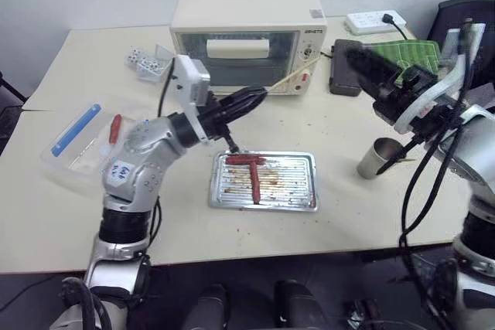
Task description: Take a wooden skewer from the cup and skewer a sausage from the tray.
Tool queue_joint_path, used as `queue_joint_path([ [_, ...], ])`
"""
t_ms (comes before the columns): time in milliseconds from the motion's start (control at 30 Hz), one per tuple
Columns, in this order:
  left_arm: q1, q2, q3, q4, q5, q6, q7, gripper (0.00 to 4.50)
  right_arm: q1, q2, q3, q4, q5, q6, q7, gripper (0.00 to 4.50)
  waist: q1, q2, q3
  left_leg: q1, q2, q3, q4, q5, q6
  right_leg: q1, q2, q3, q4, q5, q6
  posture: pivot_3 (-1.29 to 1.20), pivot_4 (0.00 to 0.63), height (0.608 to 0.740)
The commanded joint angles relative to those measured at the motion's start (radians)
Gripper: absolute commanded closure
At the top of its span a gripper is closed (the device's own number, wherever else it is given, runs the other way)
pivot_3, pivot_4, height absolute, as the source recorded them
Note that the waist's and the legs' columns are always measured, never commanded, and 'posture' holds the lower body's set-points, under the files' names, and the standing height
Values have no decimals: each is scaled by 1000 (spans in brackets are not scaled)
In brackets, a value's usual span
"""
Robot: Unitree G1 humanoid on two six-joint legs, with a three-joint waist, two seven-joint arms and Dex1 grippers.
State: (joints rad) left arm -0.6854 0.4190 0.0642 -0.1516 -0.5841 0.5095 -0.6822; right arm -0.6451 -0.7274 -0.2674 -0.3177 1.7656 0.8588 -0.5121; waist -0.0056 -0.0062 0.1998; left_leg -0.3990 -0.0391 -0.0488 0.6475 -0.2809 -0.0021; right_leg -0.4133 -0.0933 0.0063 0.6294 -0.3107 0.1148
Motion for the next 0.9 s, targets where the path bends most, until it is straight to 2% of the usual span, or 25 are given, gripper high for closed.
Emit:
queue_joint_path([
  [33, 30, 93, 60, -28, -7, 11, -48, 4500, -36, -37, 91, -14, -176, 39, 89, 873, -2, 0, 0, 0, 0, 0, 0, 0, 0, 0, 0, 0, 0, 0, 0, 0, 150, 740],
  [133, 67, 171, 84, -56, -26, 37, -87, 4500, -47, -79, 215, -55, -359, 104, 190, 873, 2, 0, 0, -1, 0, 0, 0, 0, -1, -1, 0, 0, 0, 0, 0, 0, 150, 740],
  [233, 127, 297, 152, -111, -67, 100, -142, 4500, -11, -100, 385, -105, -549, 156, 324, 873, 1, 0, 0, -3, 0, -1, 0, 0, -1, -3, -1, 1, -1, 0, 0, 0, 150, 740],
  [400, 179, 406, 226, -133, -92, 138, -171, 4500, 8, 33, 452, -85, -549, 246, 377, 873, 3, 0, 0, -6, 0, -3, 0, 0, -2, -5, -3, 2, -3, 0, 0, 0, 150, 740],
  [567, 191, 394, 231, -139, -95, 135, -145, 4500, 26, 165, 443, -53, -550, 330, 366, 873, 6, -1, 0, -6, -1, -5, 1, 1, -3, -4, -4, 2, -2, 0, -1, 0, 150, 740],
  [700, 199, 380, 223, -154, -97, 134, -140, 4500, 19, 228, 442, -27, -583, 379, 382, 873, 3, -1, 0, -6, -1, -6, 1, 1, -3, -4, -4, 2, -2, 1, -1, 0, 150, 740],
  [900, 184, 371, 211, -141, -90, 127, -140, 4500, -14, 276, 500, 17, -753, 371, 454, 873, -3, -1, 0, -6, -1, -5, 0, 1, -3, -5, -3, 1, -1, 1, -1, 0, 150, 740],
])
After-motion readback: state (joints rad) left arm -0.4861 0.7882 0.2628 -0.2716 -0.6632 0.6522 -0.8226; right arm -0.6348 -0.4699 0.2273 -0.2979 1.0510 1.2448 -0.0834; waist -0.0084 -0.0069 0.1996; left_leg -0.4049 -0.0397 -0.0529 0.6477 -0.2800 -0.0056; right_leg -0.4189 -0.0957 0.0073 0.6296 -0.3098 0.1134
